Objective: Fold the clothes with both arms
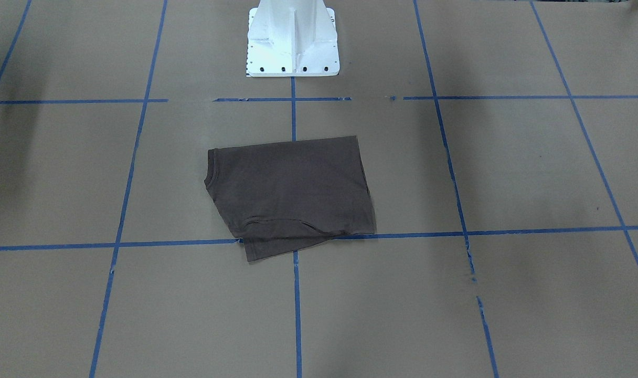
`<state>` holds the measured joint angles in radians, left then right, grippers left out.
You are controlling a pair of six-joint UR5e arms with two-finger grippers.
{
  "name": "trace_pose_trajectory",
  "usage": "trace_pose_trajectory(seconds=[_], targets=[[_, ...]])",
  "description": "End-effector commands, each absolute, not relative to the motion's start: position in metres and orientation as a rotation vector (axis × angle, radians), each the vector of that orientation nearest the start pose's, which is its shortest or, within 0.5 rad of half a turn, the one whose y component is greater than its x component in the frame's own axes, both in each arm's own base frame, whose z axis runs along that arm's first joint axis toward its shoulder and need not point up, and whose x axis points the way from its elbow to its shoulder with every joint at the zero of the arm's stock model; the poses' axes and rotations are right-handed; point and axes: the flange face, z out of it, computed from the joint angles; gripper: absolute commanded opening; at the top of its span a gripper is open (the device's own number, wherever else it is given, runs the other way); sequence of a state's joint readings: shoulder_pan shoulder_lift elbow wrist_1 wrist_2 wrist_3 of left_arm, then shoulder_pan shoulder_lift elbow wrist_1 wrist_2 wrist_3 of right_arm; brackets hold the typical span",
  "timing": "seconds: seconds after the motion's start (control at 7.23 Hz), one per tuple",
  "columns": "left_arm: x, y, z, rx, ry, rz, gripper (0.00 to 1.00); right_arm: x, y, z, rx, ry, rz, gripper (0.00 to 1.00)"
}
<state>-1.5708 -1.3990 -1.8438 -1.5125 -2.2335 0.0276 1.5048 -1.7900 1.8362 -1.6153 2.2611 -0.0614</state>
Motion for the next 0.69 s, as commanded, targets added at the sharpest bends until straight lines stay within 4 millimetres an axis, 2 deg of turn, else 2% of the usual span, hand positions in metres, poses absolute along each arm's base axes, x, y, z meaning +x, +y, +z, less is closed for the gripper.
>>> trace_pose_trajectory(seconds=[0.0, 0.28, 0.55], targets=[[-0.072, -0.421, 0.616, 0.051, 0.662, 0.041, 1.0, 0.043, -0.403, 0.636, 0.0, -0.691, -0.123, 1.0], [-0.073, -0.418, 0.602, 0.076, 0.661, 0.048, 1.0, 0.043, -0.402, 0.636, 0.0, -0.691, -0.123, 1.0], [-0.073, -0.418, 0.603, 0.073, 0.661, 0.047, 1.0, 0.044, -0.399, 0.638, -0.005, -0.691, -0.122, 1.0]])
